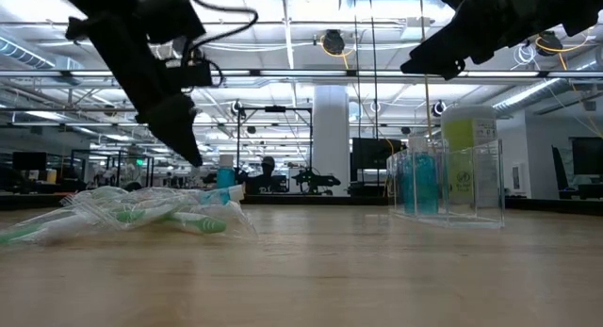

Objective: Pick & Place toothbrushing station
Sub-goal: Put the blue mouthwash into the middle of the transparent organizer

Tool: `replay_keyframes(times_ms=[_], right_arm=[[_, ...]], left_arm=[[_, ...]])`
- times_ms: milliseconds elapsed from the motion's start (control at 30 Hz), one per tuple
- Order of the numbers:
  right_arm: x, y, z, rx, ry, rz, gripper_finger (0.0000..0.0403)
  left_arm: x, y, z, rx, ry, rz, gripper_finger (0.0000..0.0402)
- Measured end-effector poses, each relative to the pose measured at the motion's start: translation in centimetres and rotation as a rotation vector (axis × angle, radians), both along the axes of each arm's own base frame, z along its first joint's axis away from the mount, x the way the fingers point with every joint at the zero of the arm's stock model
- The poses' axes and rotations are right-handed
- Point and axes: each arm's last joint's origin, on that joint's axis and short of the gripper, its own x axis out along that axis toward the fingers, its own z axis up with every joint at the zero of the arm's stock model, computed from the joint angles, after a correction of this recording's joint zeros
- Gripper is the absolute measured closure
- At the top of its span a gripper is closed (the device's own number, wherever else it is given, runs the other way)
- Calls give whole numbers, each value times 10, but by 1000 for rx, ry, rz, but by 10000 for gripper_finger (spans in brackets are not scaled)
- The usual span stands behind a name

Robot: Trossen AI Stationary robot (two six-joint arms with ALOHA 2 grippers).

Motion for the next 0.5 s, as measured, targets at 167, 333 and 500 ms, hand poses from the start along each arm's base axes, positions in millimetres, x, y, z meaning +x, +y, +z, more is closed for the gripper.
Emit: replay_keyframes(times_ms=[167,333,500], right_arm=[[0,0,0,0,0,1,207],[0,0,0,0,0,0,207],[0,0,0,0,-1,1,207]], left_arm=[[-1,13,-12,-65,-36,-38,55],[4,13,-25,-48,-16,-175,55],[6,24,-40,-39,38,-126,55]])
